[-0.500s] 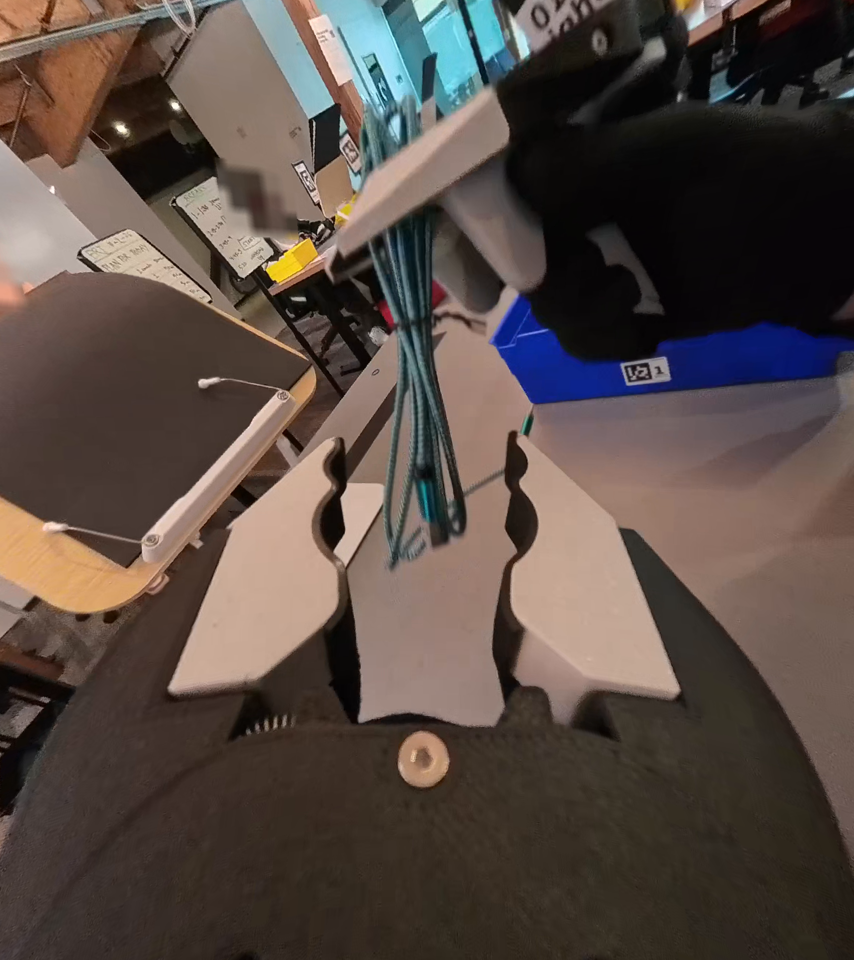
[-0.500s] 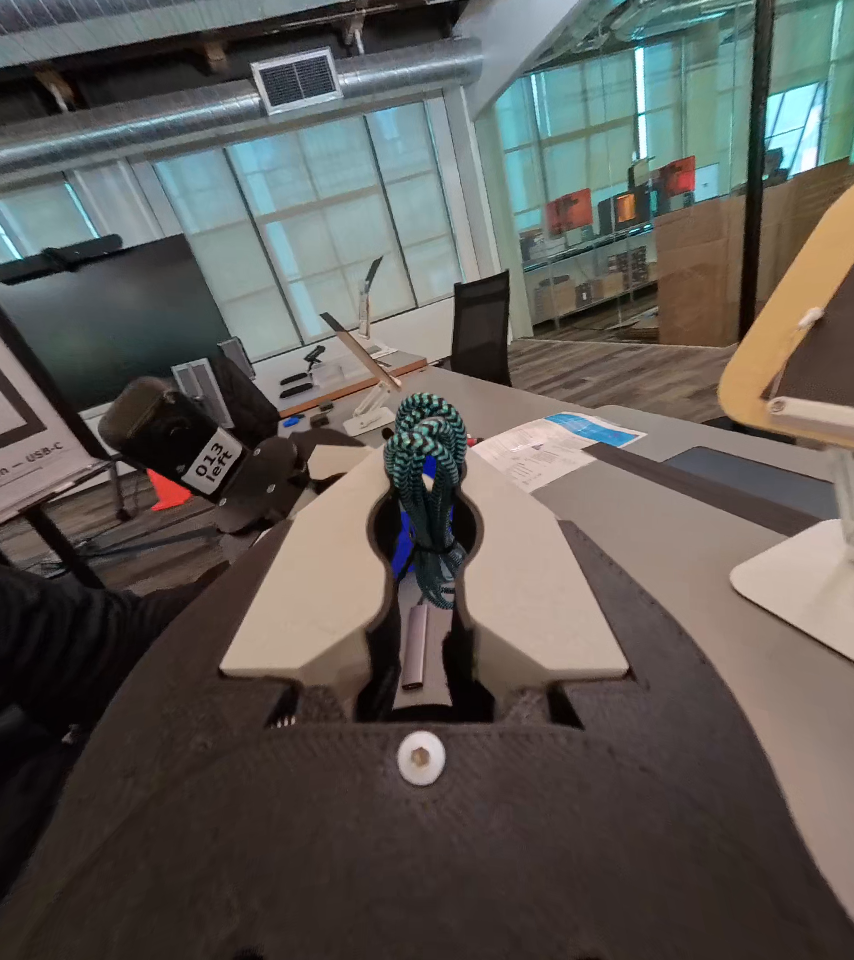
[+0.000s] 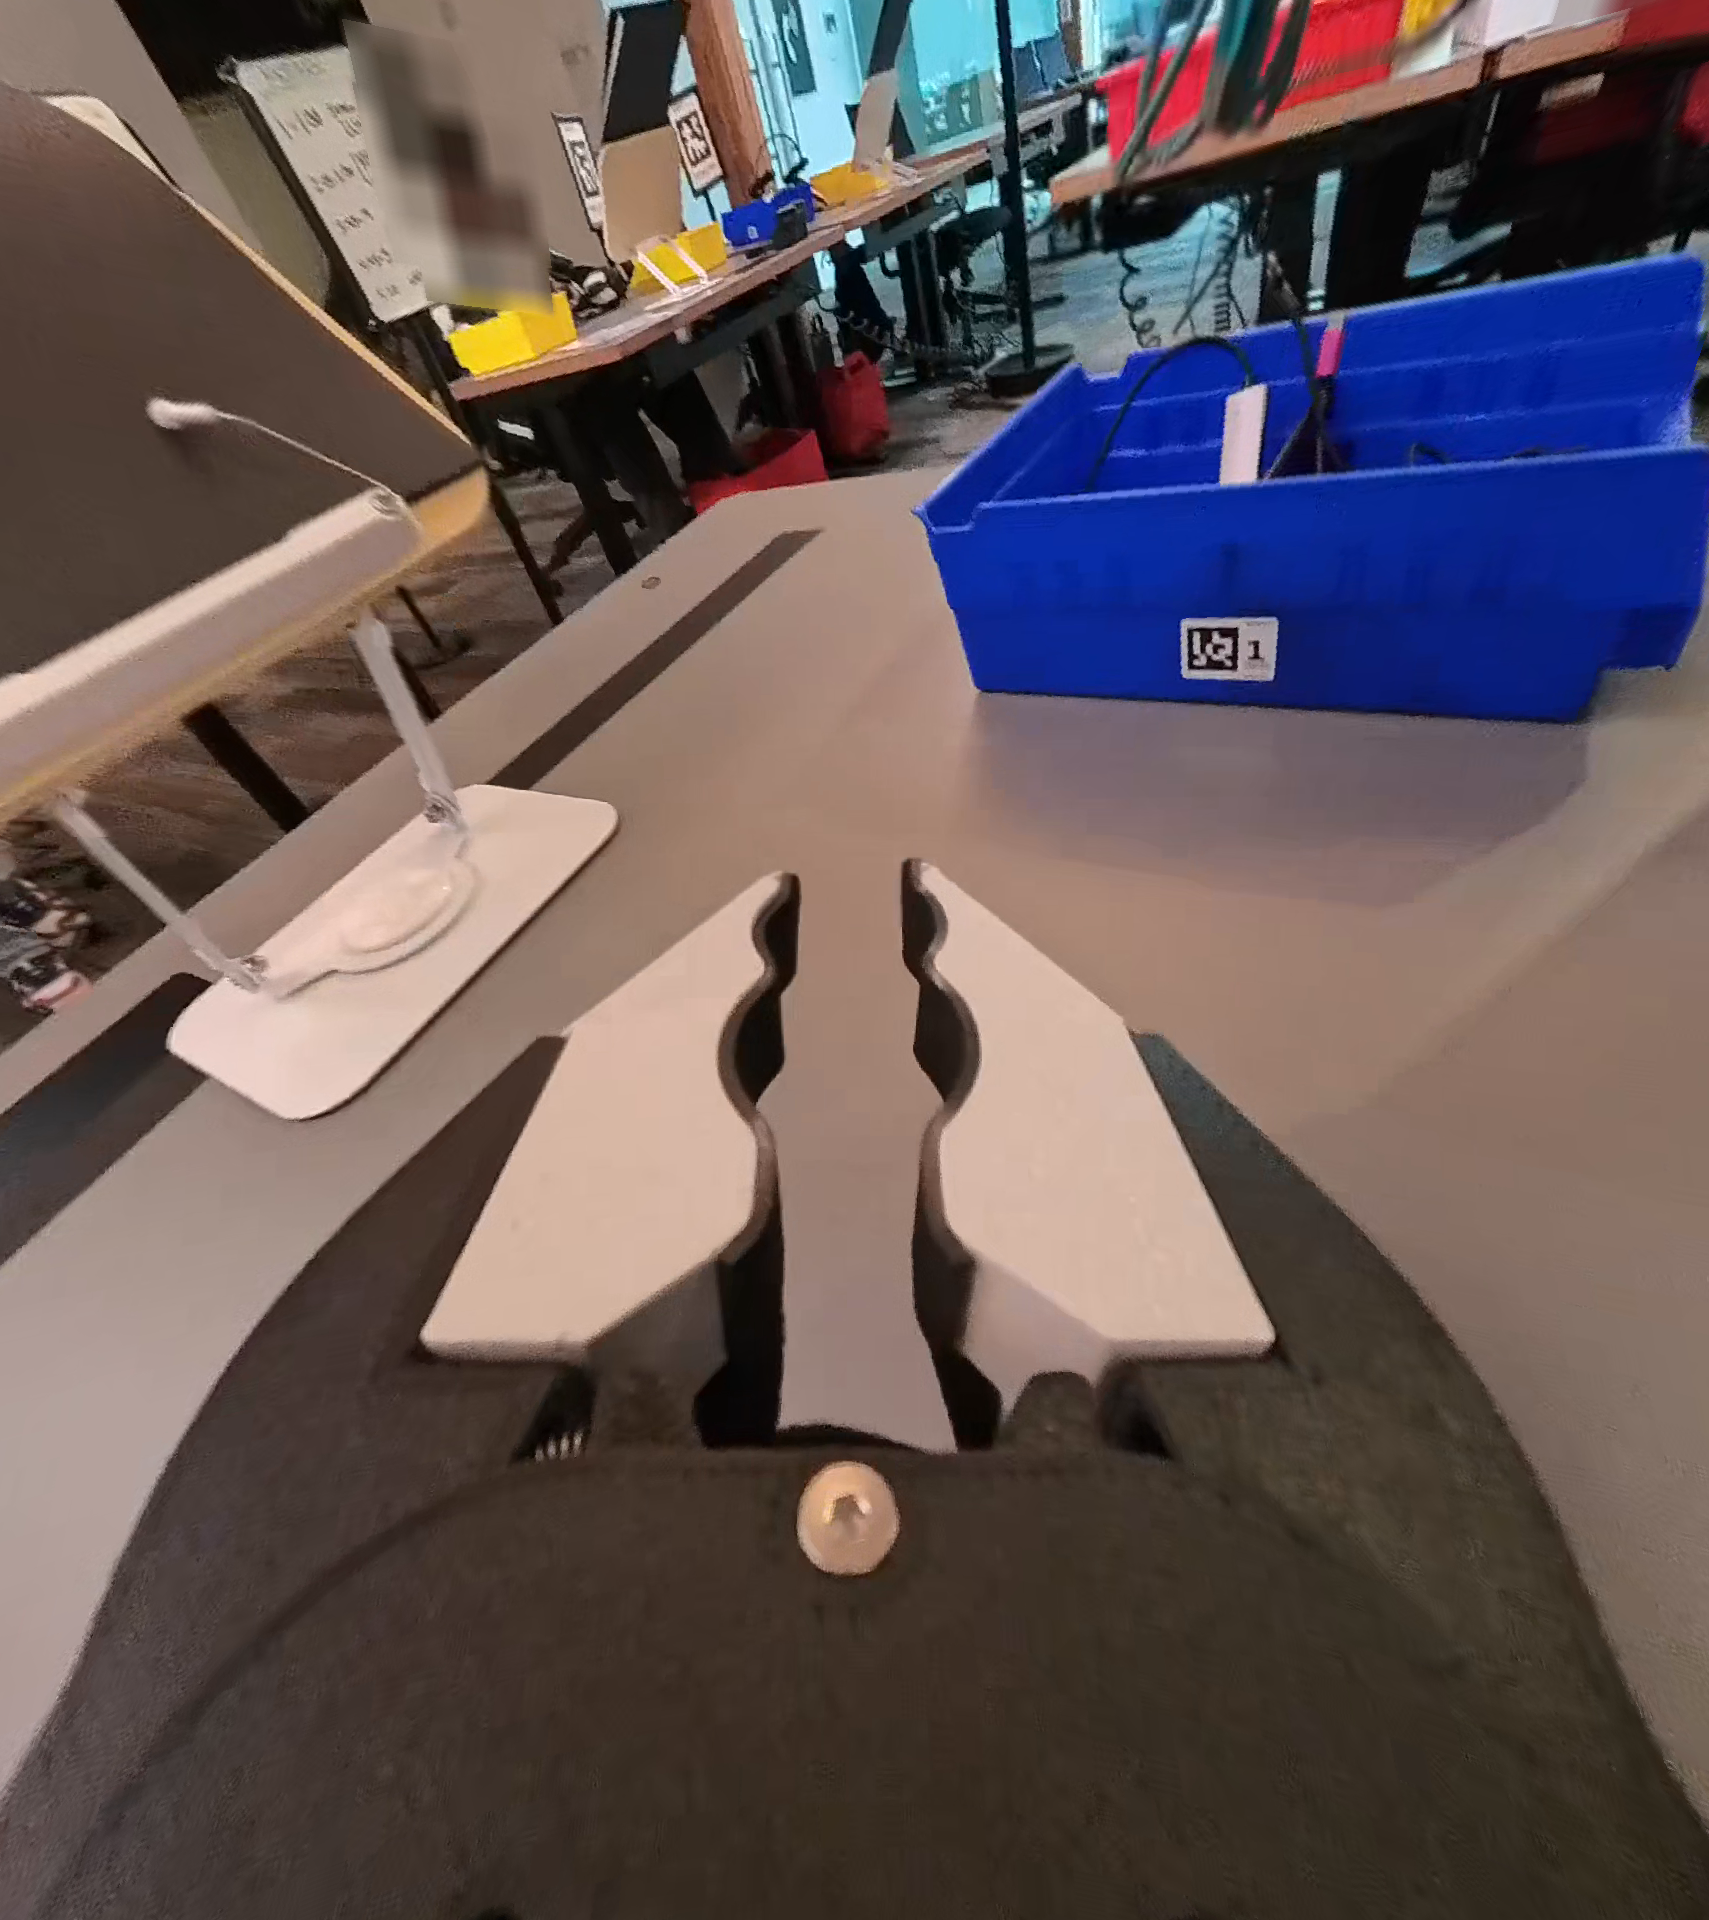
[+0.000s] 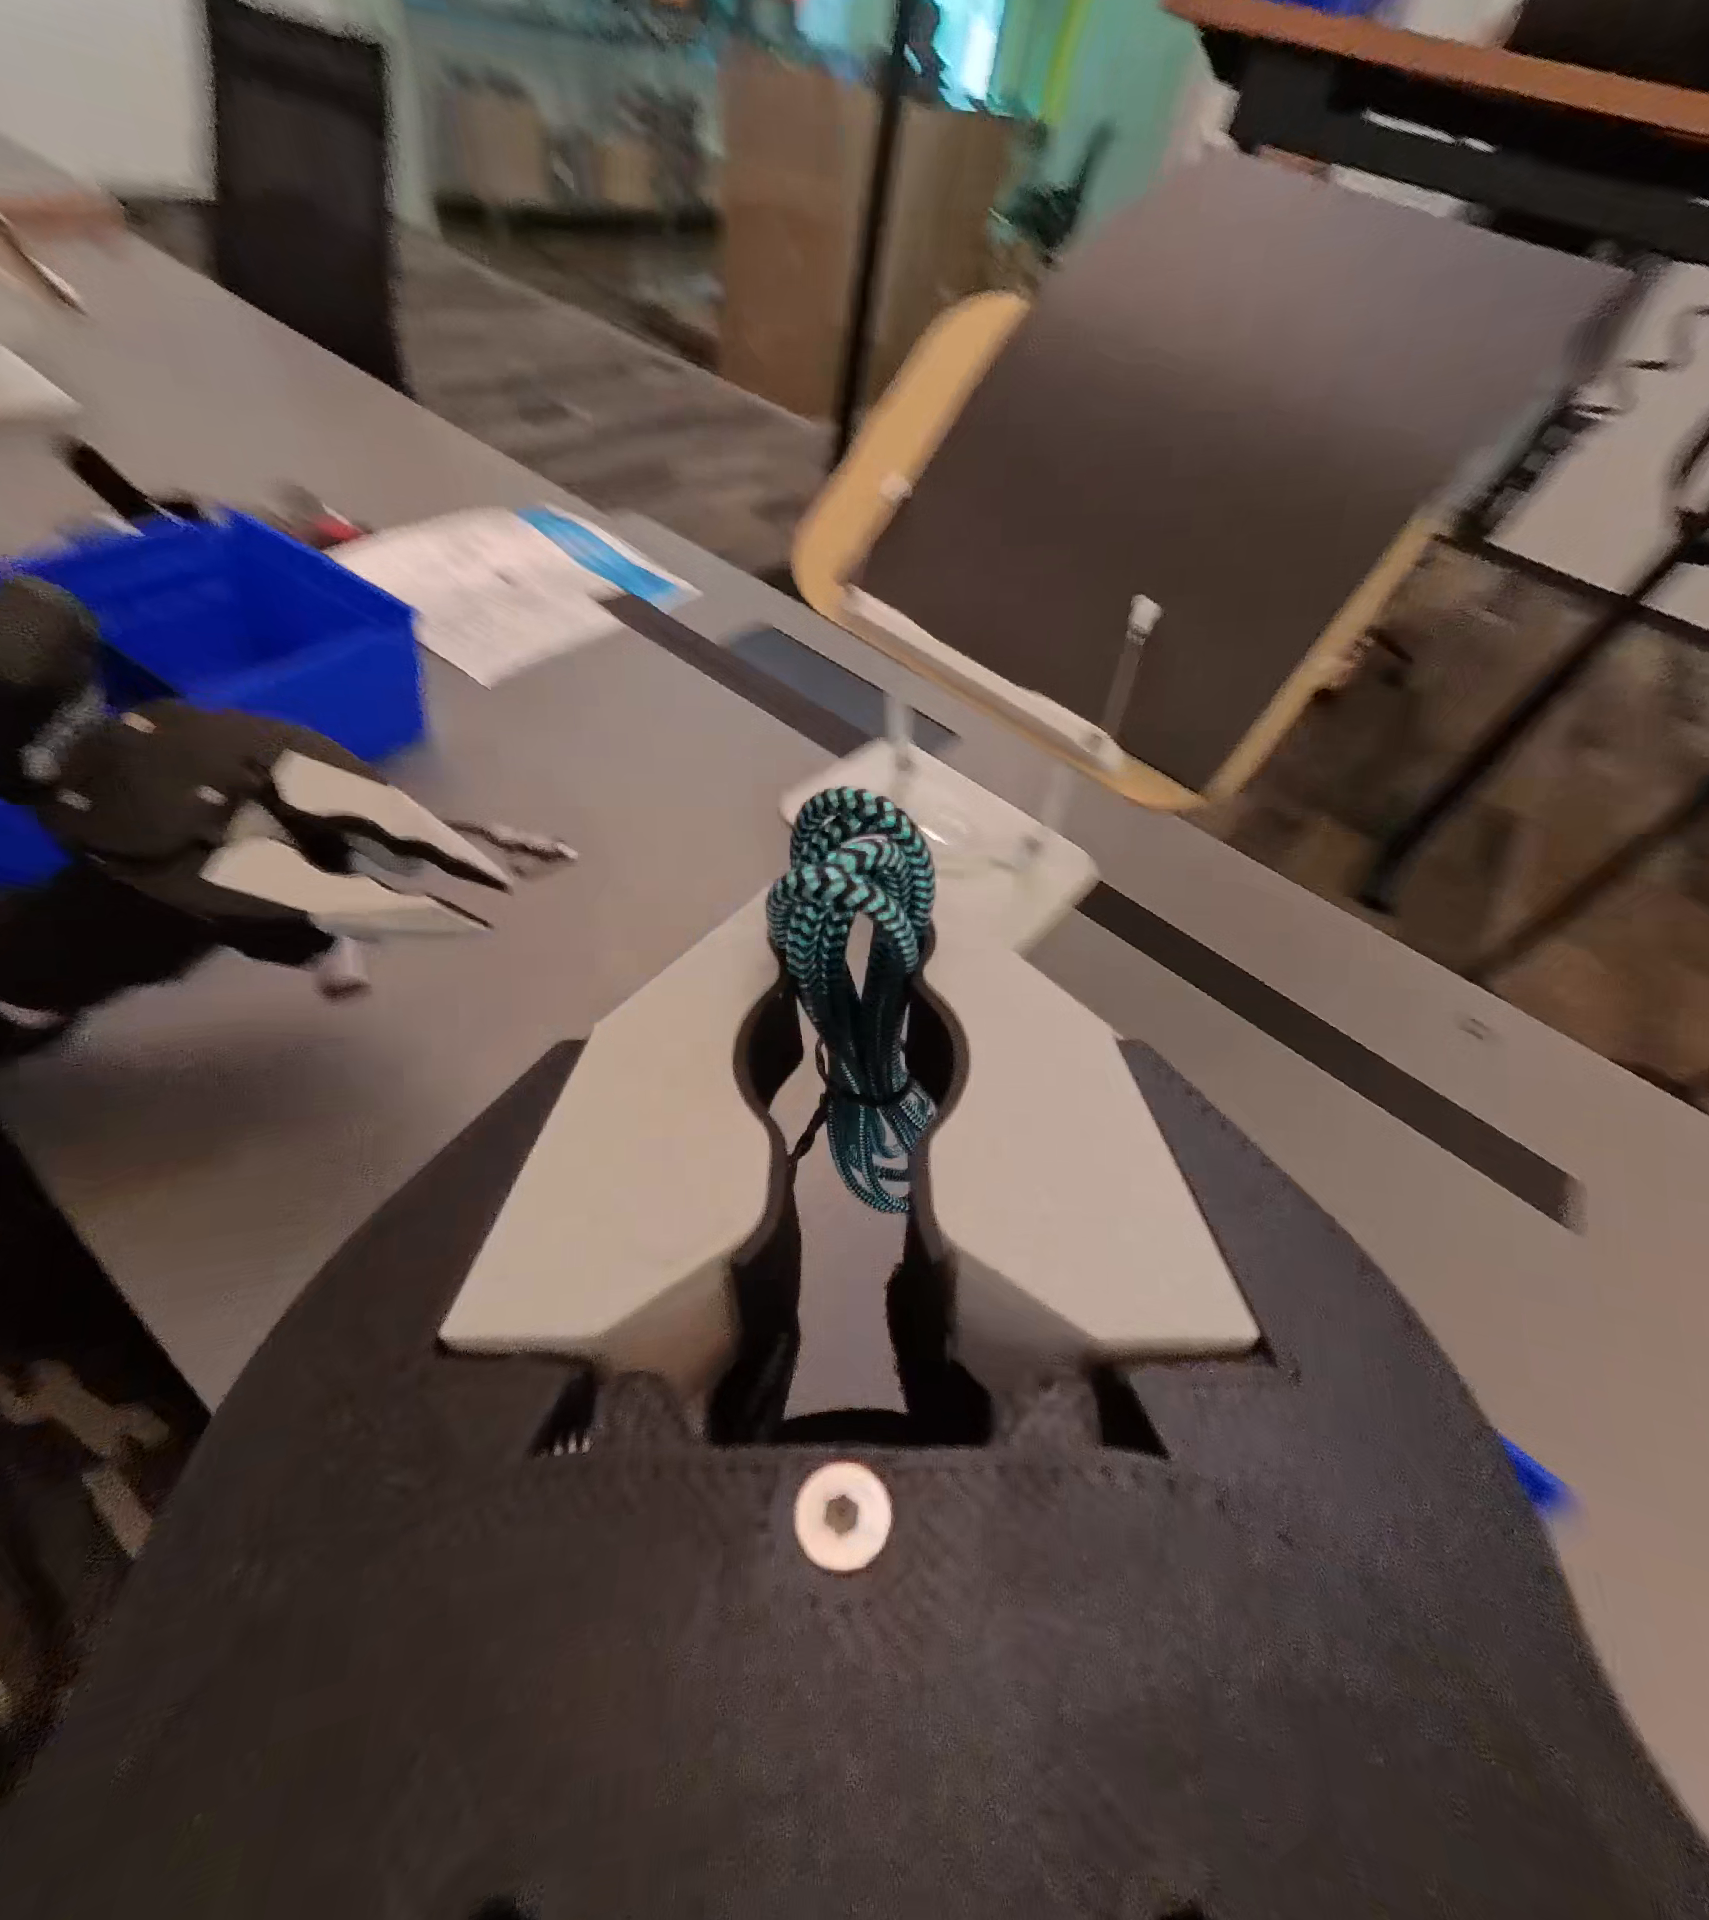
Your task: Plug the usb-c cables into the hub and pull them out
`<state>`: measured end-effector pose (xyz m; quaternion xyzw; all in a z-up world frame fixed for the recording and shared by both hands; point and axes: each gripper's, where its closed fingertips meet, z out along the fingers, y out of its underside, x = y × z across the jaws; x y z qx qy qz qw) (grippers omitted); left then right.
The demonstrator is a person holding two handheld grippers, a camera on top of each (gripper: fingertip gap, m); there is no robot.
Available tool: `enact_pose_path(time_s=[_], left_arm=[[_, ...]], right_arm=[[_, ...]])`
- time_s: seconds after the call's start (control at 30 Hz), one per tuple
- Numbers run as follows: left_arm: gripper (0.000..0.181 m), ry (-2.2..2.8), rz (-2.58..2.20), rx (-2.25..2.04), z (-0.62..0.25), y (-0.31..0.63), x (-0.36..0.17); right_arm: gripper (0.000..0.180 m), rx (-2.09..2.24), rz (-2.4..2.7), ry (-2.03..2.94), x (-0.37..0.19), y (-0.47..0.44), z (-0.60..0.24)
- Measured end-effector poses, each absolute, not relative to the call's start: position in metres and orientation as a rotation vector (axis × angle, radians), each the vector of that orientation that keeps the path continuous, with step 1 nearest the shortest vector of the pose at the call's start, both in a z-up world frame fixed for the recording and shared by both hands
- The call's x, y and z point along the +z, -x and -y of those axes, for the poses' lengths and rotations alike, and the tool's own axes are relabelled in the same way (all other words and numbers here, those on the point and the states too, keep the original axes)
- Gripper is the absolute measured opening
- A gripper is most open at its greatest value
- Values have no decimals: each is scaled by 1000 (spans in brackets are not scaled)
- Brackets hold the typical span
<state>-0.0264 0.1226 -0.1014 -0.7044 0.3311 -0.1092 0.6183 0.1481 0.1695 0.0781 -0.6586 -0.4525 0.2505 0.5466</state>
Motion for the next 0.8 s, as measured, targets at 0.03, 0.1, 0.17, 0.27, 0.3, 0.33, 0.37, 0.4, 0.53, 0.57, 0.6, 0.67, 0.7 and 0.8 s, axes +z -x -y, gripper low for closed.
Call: enact_pose_path(time_s=[0.03,0.1,0.17,0.27,0.3,0.33,0.37,0.4,0.53,0.57,0.6,0.67,0.7,0.8], left_arm=[[16,1626,-771,-259,-124,22,-107],[15,1631,-779,-266,-126,18,-116],[15,1641,-790,-284,-126,12,-123],[15,1652,-815,-274,-125,7,-132],[15,1654,-822,-271,-125,5,-134],[15,1653,-827,-269,-124,4,-135],[15,1654,-830,-267,-124,4,-136],[15,1656,-830,-268,-124,4,-137],[15,1659,-823,-275,-124,5,-139],[15,1662,-822,-277,-124,5,-140],[15,1662,-820,-278,-125,5,-140],[15,1662,-823,-279,-124,5,-141],[15,1664,-823,-283,-124,4,-141],[15,1665,-822,-280,-125,5,-144]], right_arm=[[11,513,1075,1589,76,-162,-172],[11,337,1042,1649,73,-193,-182],[11,129,1017,1709,67,-225,-192],[12,-117,1018,1842,42,-265,-204],[12,-178,1030,1886,29,-275,-207],[12,-219,1047,1934,14,-282,-210],[12,-247,1074,1983,-3,-286,-213],[12,-293,1100,2026,-21,-292,-215],[13,-407,1236,2231,-93,-308,-218],[13,-403,1276,2268,-110,-309,-219],[14,-380,1312,2309,-127,-309,-219],[19,-303,1365,2384,-158,-305,-219],[25,-231,1390,2427,-172,-301,-216],[41,-129,1401,2486,-185,-296,-217]])
